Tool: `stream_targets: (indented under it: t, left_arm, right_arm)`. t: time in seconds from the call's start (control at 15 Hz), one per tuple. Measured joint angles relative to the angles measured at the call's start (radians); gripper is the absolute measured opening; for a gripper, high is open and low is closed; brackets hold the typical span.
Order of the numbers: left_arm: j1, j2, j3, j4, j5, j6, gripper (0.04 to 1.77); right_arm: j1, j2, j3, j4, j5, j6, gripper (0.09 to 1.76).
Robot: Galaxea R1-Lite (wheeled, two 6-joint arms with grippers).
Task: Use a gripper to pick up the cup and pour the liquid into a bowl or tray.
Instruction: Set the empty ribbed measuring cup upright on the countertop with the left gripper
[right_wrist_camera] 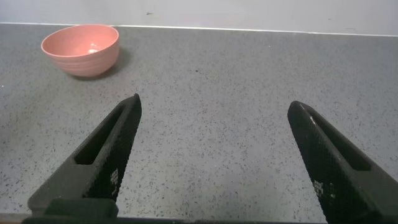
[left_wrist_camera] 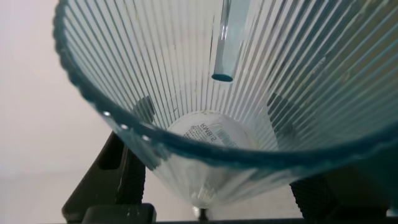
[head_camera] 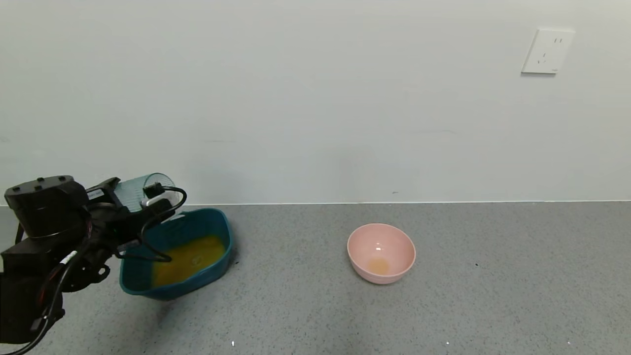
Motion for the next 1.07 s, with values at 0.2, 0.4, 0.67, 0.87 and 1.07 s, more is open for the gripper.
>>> stream_targets:
  t: [0.2,0.4,0.67,0.87,1.07]
  left_arm:
    - [-0.057,-0.014,-0.007,0.074,0.0,-0.16,1.28]
    - [-0.109,-0.019,-0.037,0.12,0.004,-0.247,1.28]
    - [-0.187,-0.019,-0.118,0.227,0.004,-0.371,1.28]
    - [-0.237,-0.019,-0.165,0.258,-0.011,-0.43,1.28]
    - [-0.295,-0.016,-0.204,0.296,-0.026,-0.51,1.28]
  right_arm:
    - [0.0,0.0,0.0,0.0,0.0,0.0,1.71]
    - [0.0,0.0,0.0,0.0,0.0,0.0,1.71]
    - [0.0,0.0,0.0,0.0,0.0,0.0,1.71]
    - [0.0,0.0,0.0,0.0,0.0,0.0,1.71]
    - [0.0,0.0,0.0,0.0,0.0,0.0,1.71]
